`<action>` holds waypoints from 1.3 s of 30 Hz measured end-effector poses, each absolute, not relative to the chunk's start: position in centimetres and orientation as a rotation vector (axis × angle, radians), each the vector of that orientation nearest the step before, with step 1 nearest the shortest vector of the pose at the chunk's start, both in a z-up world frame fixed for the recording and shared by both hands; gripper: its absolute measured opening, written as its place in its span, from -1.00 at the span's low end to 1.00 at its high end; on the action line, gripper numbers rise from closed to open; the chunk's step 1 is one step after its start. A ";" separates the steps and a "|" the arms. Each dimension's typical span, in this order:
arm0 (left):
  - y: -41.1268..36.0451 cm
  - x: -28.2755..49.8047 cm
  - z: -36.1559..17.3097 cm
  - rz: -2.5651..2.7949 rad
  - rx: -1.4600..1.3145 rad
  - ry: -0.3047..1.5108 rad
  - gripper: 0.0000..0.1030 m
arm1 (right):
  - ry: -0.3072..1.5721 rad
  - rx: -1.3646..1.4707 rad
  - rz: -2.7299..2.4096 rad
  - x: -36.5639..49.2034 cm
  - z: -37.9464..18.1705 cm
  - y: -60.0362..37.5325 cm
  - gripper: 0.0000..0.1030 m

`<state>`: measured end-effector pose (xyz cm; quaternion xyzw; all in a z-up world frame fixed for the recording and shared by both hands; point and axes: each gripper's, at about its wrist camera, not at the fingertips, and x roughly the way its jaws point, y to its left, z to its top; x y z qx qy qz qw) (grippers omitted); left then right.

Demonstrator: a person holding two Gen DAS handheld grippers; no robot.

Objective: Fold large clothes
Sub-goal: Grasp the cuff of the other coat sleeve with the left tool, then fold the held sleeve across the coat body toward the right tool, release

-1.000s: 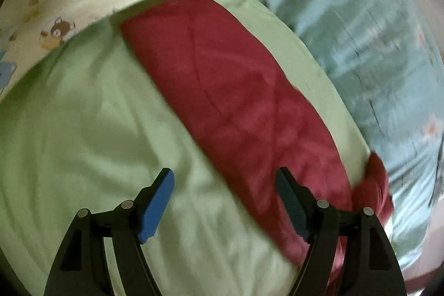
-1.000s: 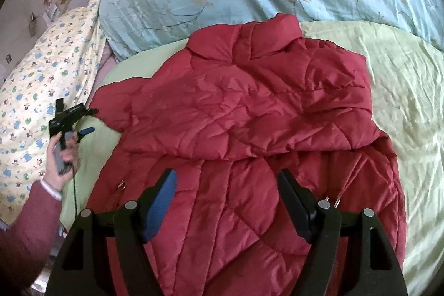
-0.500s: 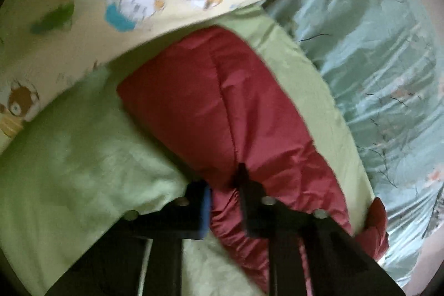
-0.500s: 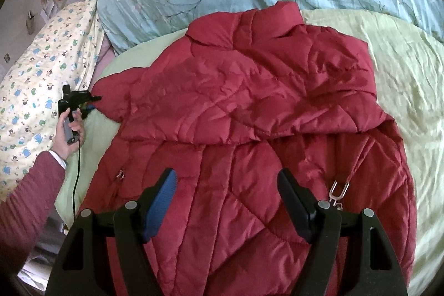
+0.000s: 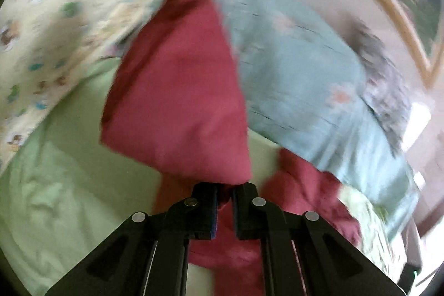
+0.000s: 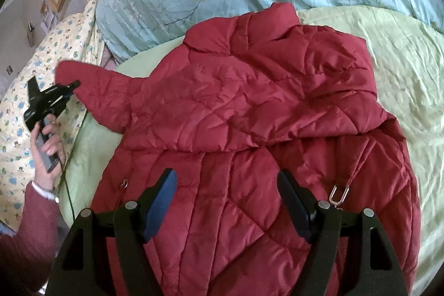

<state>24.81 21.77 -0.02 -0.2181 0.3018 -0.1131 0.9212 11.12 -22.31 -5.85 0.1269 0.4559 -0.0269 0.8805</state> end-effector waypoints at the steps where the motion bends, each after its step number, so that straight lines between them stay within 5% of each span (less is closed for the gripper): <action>1: 20.3 24.4 0.2 -0.261 -0.429 0.625 -0.89 | 0.950 0.271 -0.058 11.1 -5.9 -22.5 0.48; 22: -4.3 28.0 -7.1 -0.621 -0.126 0.869 -0.89 | 0.848 0.507 -0.081 9.9 -3.5 -29.2 0.51; 39: -12.5 28.3 -11.5 -0.619 -0.013 0.923 -0.88 | 0.846 0.809 -0.029 15.0 -5.5 -33.2 0.51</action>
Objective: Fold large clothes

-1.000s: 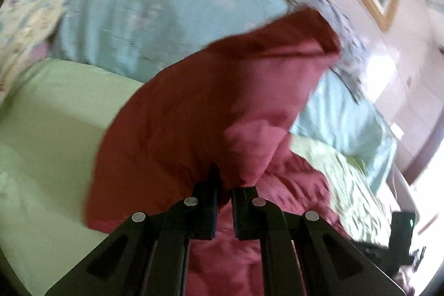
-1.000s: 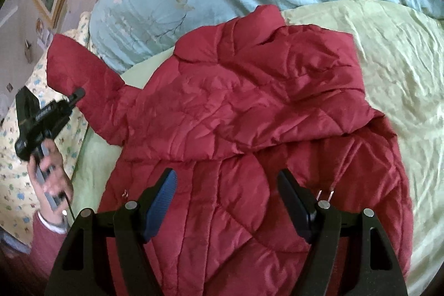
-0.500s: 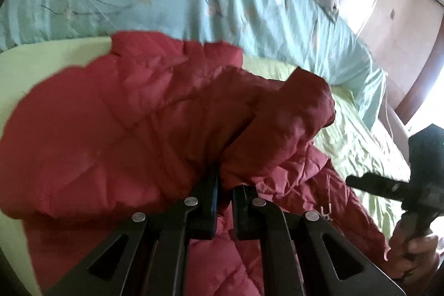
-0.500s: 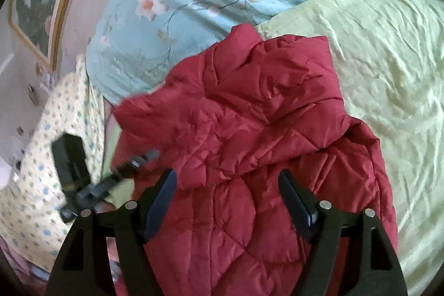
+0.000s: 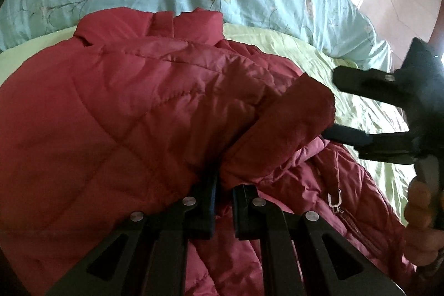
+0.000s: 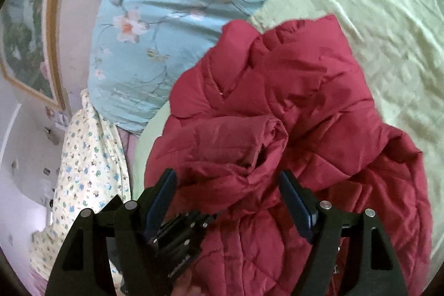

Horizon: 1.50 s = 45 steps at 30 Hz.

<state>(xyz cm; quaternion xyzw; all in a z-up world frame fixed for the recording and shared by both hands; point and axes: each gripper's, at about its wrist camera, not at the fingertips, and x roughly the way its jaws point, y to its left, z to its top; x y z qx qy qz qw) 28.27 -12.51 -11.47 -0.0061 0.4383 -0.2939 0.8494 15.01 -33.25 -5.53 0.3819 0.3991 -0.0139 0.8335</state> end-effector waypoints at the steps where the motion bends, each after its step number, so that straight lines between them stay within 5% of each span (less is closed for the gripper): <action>1: -12.6 28.5 -11.6 -0.620 -0.018 0.929 -0.88 | 0.848 0.822 -0.030 15.2 -5.9 -33.4 0.51; 8: -13.1 27.7 -12.2 -0.626 0.001 0.941 -0.85 | 0.845 0.911 -0.029 15.7 -8.0 -34.3 0.47; 9: -13.0 27.7 -12.2 -0.628 -0.001 0.947 -0.83 | 0.842 0.926 -0.031 15.7 -8.3 -34.5 0.38; 13: -12.3 27.7 -11.9 -0.667 -0.042 0.984 -0.62 | 0.848 0.908 -0.062 15.6 -8.3 -34.8 -0.54; 16: -11.0 26.9 -11.1 -0.727 -0.090 1.006 -0.31 | 0.837 0.905 -0.054 15.3 -7.9 -35.2 -0.72; 27: -0.7 28.8 -5.4 -0.515 -0.175 0.858 -0.19 | 0.779 0.539 -0.151 14.4 -1.9 -35.8 -0.78; 38: 0.4 33.2 -9.7 -0.382 -0.132 0.982 -0.19 | 0.861 0.485 -0.123 17.2 -6.5 -36.4 -0.77; 45: -1.5 34.8 -10.7 -0.342 -0.091 1.005 -0.19 | 0.829 0.418 -0.226 16.3 -4.7 -35.8 -0.40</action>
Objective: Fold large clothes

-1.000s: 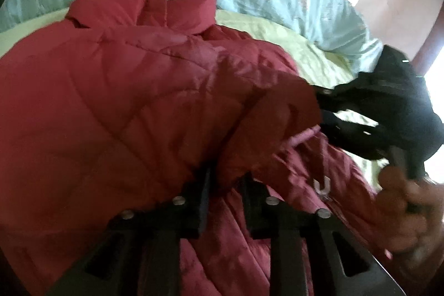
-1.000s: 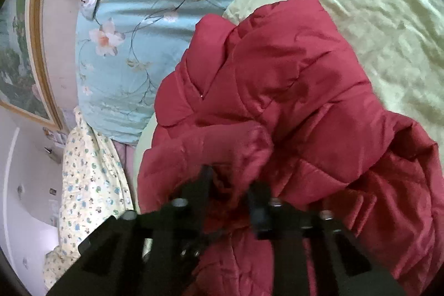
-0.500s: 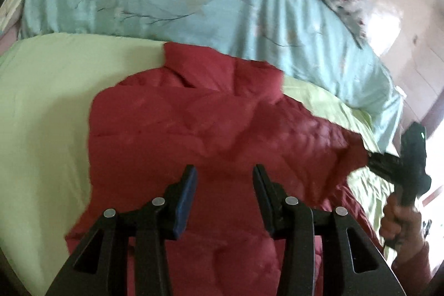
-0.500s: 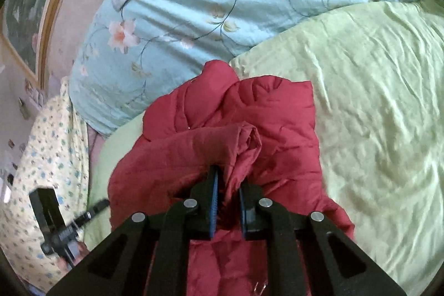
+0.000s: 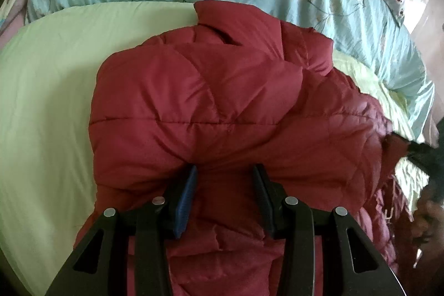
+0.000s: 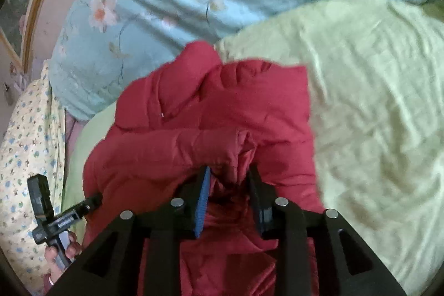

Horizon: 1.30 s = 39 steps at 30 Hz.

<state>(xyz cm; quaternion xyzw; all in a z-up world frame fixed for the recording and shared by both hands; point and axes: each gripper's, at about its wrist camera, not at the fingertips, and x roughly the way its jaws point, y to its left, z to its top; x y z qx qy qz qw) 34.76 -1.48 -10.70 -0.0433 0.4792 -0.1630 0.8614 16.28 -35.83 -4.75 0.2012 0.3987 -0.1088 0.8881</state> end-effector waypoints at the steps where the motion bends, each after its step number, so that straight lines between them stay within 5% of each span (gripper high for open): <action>1: -1.3 34.6 -10.8 -0.341 -0.090 1.004 -0.19 | 0.800 0.398 -0.246 15.8 -3.9 -35.5 -0.39; 8: -1.3 33.9 -11.1 -0.323 -0.085 0.997 -0.19 | 0.733 0.267 -0.209 15.7 -1.4 -31.3 -0.11; 19: -1.9 33.3 -11.0 -0.304 -0.015 0.982 -0.18 | 0.978 0.077 -0.248 19.0 -9.1 -29.1 -0.16; 29: -4.2 30.5 -7.4 -0.359 0.039 0.939 -0.13 | 0.977 0.106 -0.257 20.3 -10.4 -30.0 -0.15; 39: -4.4 32.8 -11.1 -0.290 0.075 1.021 -0.08 | 0.962 0.086 -0.272 19.4 -8.7 -28.7 -0.10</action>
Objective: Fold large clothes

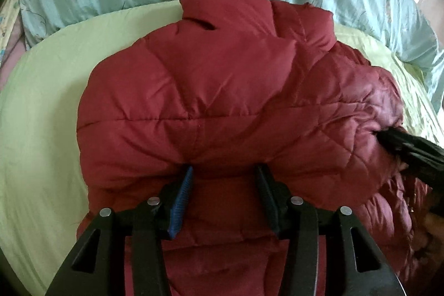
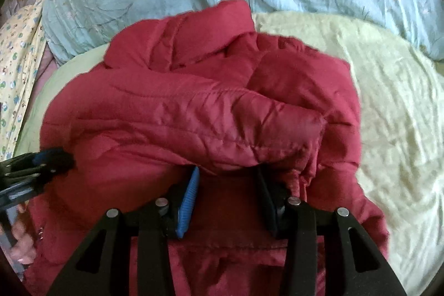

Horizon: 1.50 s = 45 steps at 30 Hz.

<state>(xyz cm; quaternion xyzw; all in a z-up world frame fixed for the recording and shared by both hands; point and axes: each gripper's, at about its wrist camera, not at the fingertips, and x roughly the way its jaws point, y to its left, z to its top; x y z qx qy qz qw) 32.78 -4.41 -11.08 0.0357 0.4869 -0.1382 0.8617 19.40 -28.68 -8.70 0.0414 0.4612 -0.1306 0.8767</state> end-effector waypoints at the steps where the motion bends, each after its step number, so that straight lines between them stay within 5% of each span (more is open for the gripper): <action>1: -4.5 33.0 -11.2 -0.289 0.073 1.024 -0.08 | 0.940 0.094 -0.255 18.9 -7.9 -28.1 -0.11; 10: -4.0 32.7 -10.3 -0.314 0.045 1.025 -0.06 | 1.016 0.060 -0.242 19.8 -9.6 -27.9 -0.09; 14: -1.8 30.9 -8.6 -0.313 -0.011 0.978 0.27 | 0.992 0.130 -0.225 19.5 -10.2 -29.5 -0.08; 45: -1.4 33.3 -12.1 -0.195 0.043 1.063 0.47 | 1.012 0.097 -0.294 19.4 -10.4 -30.1 -0.08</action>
